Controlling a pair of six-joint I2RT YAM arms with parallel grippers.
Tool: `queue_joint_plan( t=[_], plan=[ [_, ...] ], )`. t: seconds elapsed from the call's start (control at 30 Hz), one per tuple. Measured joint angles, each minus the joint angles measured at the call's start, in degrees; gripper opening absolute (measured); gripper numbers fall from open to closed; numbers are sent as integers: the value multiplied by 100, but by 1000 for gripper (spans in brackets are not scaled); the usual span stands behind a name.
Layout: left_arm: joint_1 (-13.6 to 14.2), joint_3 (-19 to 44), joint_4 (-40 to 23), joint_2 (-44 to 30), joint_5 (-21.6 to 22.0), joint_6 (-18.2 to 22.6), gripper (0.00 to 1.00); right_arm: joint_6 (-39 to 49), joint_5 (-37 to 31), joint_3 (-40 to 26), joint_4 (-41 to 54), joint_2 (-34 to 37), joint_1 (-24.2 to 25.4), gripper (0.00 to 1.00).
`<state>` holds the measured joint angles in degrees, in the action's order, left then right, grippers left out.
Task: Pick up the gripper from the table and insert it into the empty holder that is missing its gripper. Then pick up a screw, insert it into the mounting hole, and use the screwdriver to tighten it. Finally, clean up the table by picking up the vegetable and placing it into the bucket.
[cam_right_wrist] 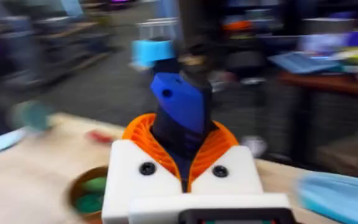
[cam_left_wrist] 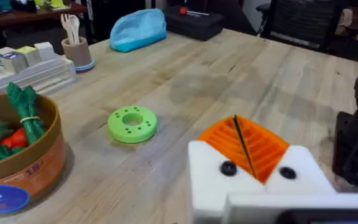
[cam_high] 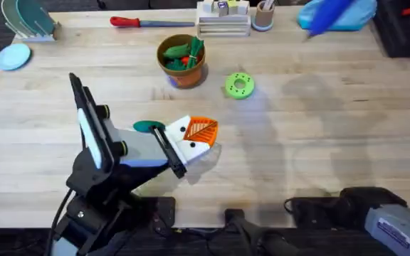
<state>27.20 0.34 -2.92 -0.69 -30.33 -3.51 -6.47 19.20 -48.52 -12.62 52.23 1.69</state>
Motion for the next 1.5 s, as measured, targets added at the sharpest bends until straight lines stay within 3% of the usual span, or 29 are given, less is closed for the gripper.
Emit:
queue_joint_plan(
  t=[0.27,0.53,0.8,1.13,1.5],
  plan=[
    [-1,0,0,0,2,0,13,-260,266,449,-947,311,-2070,21],
    [0,0,0,0,7,2,13,-496,567,451,-1821,595,-3326,21],
    [0,0,-2,0,10,2,13,-703,1347,450,-2072,688,-3718,21],
    [0,0,0,0,11,2,13,-748,1519,451,-2600,1079,-4343,21],
    [0,0,-2,0,11,2,13,-655,1521,451,-2746,1250,-4380,21]
  ],
)
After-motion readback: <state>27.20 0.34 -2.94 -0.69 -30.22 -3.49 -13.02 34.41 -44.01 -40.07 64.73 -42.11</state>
